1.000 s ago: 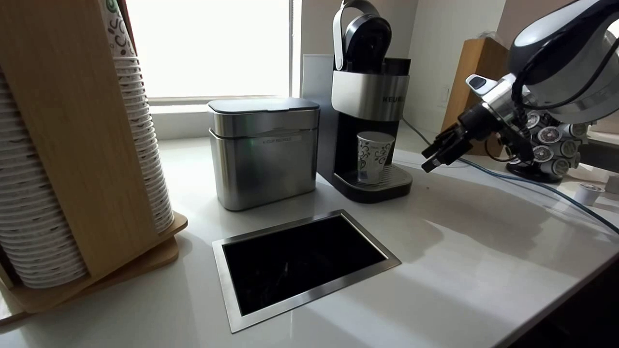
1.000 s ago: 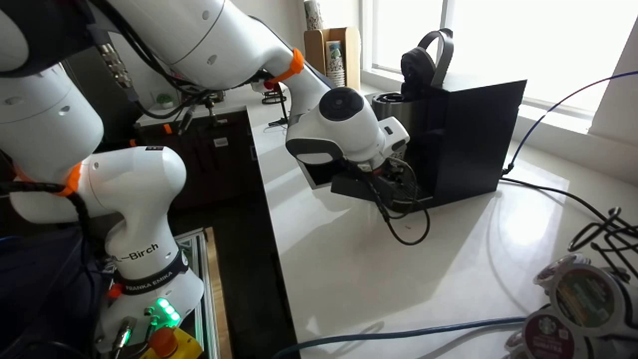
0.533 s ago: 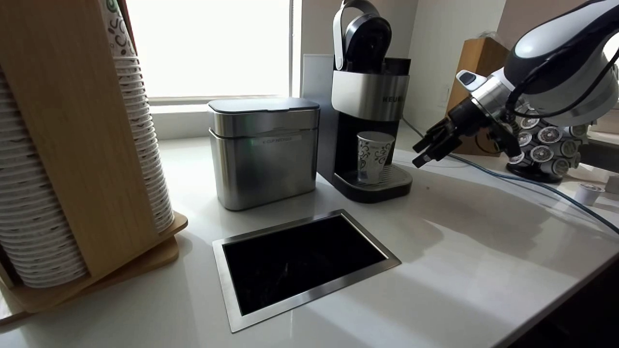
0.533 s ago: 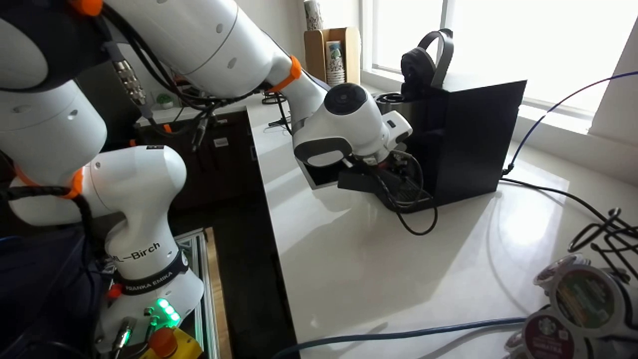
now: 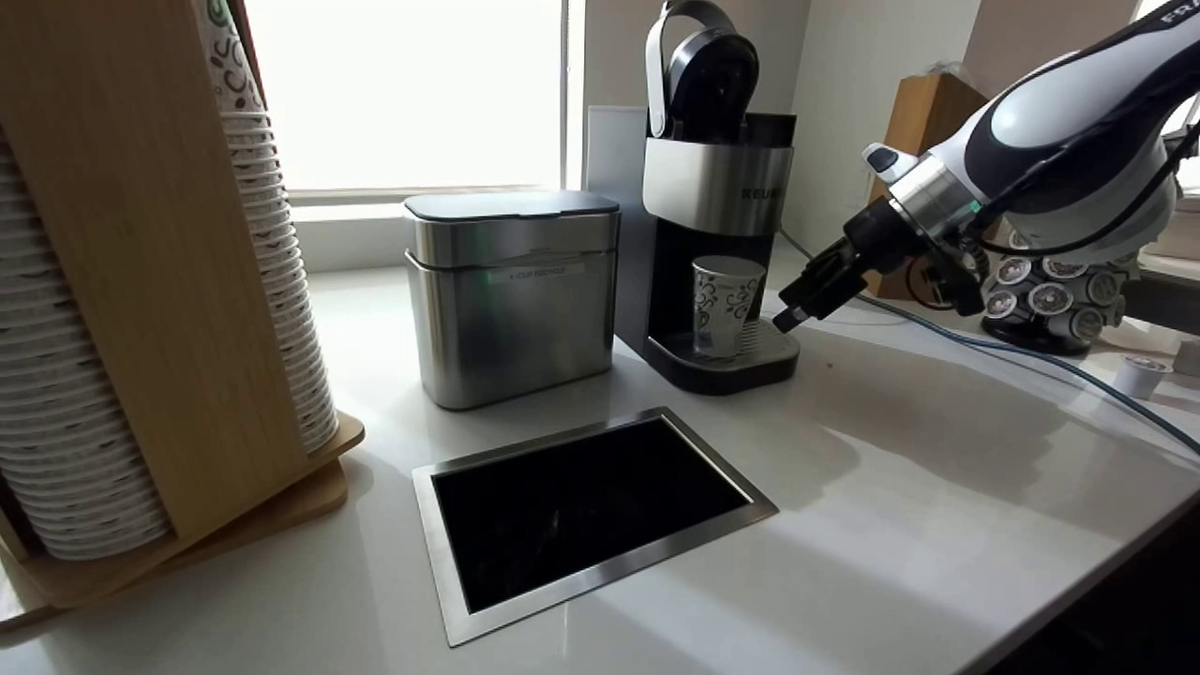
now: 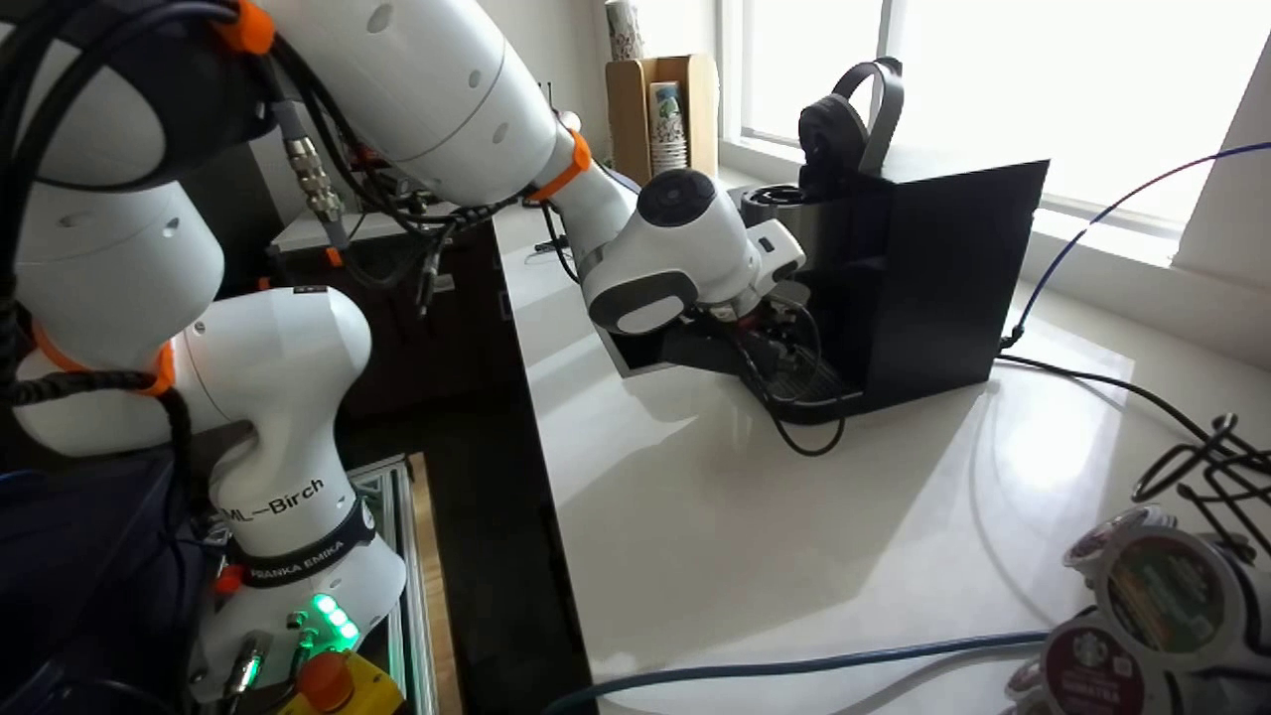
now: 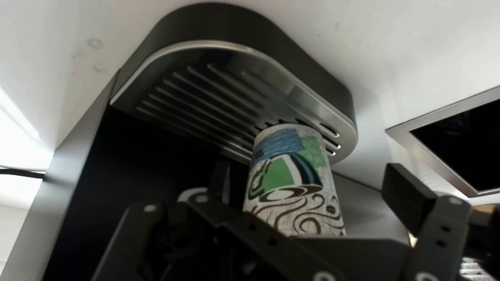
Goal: Remove the cup from the coffee maker
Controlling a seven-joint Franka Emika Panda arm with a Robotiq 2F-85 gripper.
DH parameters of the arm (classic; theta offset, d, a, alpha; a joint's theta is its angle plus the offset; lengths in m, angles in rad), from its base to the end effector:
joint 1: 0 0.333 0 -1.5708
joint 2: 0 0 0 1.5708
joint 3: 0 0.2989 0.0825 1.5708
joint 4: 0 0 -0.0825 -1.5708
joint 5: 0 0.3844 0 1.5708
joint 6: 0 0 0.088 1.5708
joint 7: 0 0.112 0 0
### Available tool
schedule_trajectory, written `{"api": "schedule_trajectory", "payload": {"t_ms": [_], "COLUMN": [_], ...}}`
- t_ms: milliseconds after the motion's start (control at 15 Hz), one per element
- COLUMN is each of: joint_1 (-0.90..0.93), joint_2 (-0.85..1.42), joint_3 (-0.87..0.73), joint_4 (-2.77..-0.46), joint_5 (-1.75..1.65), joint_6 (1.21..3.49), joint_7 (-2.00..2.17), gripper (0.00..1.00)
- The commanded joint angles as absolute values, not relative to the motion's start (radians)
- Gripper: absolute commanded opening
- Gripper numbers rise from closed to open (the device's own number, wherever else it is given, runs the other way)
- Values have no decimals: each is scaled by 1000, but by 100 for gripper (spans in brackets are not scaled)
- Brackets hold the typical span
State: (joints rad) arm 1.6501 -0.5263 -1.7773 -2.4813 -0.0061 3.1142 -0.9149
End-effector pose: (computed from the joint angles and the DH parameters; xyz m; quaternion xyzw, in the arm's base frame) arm 0.5157 -0.0550 0.2862 -0.8923 -0.2881 -0.3373 0.0844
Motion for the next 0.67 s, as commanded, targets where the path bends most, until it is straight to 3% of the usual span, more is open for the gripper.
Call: {"api": "schedule_trajectory", "payload": {"t_ms": [0, 600], "joint_1": [1703, 1751], "joint_2": [-609, -752], "joint_3": [-1849, -1905], "joint_4": [-2470, -2420], "joint_5": [-93, -194], "joint_6": [3163, 3222], "joint_7": [-866, -841], "gripper": [100, 100]}}
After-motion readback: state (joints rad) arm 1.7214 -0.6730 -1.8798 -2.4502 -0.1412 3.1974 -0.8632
